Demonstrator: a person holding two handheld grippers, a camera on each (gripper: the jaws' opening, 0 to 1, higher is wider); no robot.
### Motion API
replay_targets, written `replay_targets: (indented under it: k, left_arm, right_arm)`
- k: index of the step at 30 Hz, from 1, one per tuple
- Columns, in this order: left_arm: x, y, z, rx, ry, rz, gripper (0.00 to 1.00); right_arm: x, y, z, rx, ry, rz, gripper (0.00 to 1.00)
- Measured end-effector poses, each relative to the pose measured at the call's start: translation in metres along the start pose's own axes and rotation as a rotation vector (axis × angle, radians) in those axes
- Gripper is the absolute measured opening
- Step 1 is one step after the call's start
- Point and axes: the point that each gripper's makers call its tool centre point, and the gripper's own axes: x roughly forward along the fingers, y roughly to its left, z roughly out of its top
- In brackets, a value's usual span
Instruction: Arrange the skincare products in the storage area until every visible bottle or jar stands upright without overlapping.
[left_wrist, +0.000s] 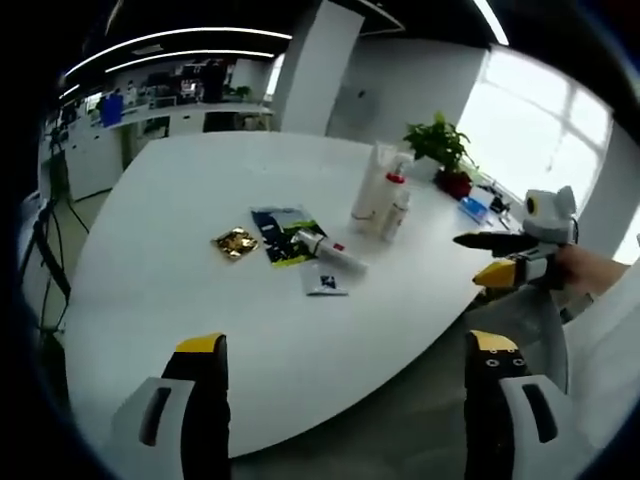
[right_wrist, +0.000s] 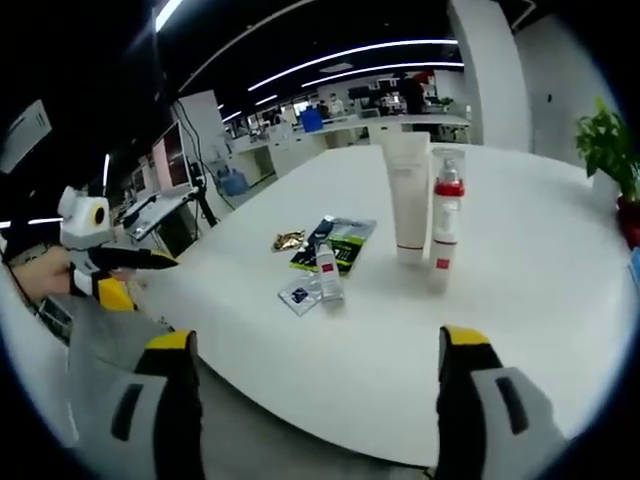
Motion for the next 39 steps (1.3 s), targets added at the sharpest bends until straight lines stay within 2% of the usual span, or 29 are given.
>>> replay_targets:
  k: [7,16,22,27,33,39]
  left_arm:
    - [-0.013,0.011,-0.001,-0.061,-0.036,0.035,0.97]
    - [-0.01,0.011,-0.008,-0.038,-0.029,0.054,0.96]
    - [-0.014,0.018,-0.011,-0.059,-0.05,0.062,0.96]
    - [-0.014,0.02,-0.011,-0.07,-0.053,0.067,0.95]
    - [-0.014,0.022,-0.013,-0.064,-0.049,0.081,0.95]
    - [-0.015,0.026,-0.013,-0.081,-0.052,0.091,0.94]
  right_arm:
    - [-0.001,-0.005,0.002,0.043,-0.029,-0.007,1.0]
    - [0.002,-0.004,-0.001,0.039,-0.01,-0.002,1.0]
    - [0.006,-0.001,-0.009,0.028,0.042,0.0,0.99]
    - [0.007,0.001,-0.015,0.012,0.074,0.006,0.95]
    - [0.008,0.0,-0.021,0.049,0.119,0.015,0.92]
    - [0.012,0.0,-0.019,0.056,0.129,0.023,0.89]
